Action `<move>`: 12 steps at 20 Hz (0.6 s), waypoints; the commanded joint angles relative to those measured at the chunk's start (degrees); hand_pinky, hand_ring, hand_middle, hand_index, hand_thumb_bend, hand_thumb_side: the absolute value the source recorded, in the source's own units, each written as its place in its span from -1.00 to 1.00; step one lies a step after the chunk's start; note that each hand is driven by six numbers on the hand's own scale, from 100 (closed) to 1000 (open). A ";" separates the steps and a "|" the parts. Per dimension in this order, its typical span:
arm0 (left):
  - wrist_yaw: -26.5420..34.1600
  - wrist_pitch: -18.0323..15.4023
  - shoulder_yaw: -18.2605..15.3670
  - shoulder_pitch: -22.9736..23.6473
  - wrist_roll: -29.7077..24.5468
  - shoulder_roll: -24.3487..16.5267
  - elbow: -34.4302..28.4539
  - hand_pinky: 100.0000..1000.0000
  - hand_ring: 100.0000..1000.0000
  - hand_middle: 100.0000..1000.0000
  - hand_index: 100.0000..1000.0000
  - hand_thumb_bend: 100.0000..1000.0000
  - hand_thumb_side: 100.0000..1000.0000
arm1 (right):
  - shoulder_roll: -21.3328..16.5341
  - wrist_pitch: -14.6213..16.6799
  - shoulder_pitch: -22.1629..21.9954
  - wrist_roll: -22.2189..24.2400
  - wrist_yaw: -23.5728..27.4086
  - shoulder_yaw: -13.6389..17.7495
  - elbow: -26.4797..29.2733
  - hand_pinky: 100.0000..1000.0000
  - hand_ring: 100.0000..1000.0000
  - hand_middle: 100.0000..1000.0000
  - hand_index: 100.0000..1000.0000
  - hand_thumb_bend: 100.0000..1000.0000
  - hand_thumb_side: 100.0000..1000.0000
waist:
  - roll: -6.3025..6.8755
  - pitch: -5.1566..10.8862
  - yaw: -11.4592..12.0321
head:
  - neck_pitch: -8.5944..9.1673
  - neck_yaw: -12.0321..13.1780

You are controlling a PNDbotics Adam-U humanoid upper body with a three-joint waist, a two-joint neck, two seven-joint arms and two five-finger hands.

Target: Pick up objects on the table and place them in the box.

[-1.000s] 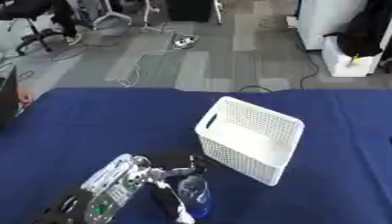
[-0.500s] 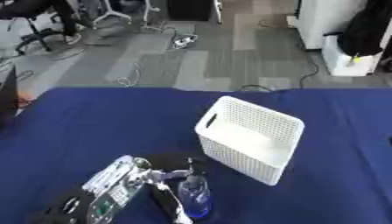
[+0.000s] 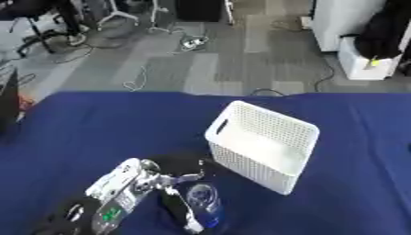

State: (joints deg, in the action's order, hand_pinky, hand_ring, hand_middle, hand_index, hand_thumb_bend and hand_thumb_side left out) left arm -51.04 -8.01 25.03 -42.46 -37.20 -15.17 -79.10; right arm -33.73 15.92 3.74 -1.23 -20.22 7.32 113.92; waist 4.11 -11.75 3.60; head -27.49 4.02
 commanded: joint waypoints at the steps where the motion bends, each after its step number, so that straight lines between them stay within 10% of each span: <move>1: -1.33 -1.20 -0.16 -1.24 -0.71 0.43 1.09 1.00 0.83 0.92 0.93 0.20 0.04 | -0.68 0.16 0.61 0.17 0.24 0.53 0.67 0.04 0.12 0.10 0.35 -1.00 0.57 | -0.49 0.53 -0.16 | 0.89 0.26; 12: -3.30 -2.54 -1.10 -1.35 0.03 1.48 6.88 1.00 0.84 0.92 0.93 0.22 0.05 | -0.56 0.35 0.99 0.42 0.30 0.55 0.67 0.04 0.12 0.09 0.35 -1.00 0.58 | -0.45 -0.40 -0.70 | 1.48 0.59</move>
State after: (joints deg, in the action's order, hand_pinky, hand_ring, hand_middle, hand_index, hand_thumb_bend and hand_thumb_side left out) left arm -53.49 -10.37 23.91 -43.99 -37.07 -13.51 -73.75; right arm -33.72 16.17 4.18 -0.95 -20.16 7.32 113.92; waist 3.97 -12.50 3.08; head -26.74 4.08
